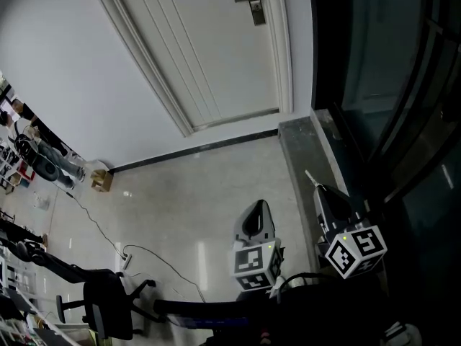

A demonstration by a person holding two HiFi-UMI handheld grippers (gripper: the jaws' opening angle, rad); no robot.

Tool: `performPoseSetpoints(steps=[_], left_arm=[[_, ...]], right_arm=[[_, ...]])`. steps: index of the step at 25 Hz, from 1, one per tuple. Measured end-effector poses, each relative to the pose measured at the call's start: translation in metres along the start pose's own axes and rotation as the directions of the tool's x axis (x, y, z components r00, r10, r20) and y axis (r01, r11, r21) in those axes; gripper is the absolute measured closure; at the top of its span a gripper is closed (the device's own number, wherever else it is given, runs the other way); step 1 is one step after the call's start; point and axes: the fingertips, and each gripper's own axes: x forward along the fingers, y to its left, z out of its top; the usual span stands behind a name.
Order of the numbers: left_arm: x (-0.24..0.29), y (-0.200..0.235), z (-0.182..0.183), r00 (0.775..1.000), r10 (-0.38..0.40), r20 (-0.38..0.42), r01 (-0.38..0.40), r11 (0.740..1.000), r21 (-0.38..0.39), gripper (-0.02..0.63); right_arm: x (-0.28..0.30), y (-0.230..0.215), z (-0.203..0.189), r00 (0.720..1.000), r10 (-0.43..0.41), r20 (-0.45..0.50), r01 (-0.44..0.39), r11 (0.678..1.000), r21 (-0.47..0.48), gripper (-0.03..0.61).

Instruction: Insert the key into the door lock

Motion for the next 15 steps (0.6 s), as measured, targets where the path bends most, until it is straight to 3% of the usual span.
performPoseSetpoints(steps=[15], left_arm=[[0.001, 0.064, -0.017, 0.999, 0.037, -0.033, -0.039, 0.998, -0.04, 0.612]], right_arm=[[0.033, 0.027, -0.015, 1.0, -0.018, -0.004, 0.017, 0.998, -0.059, 0.566]])
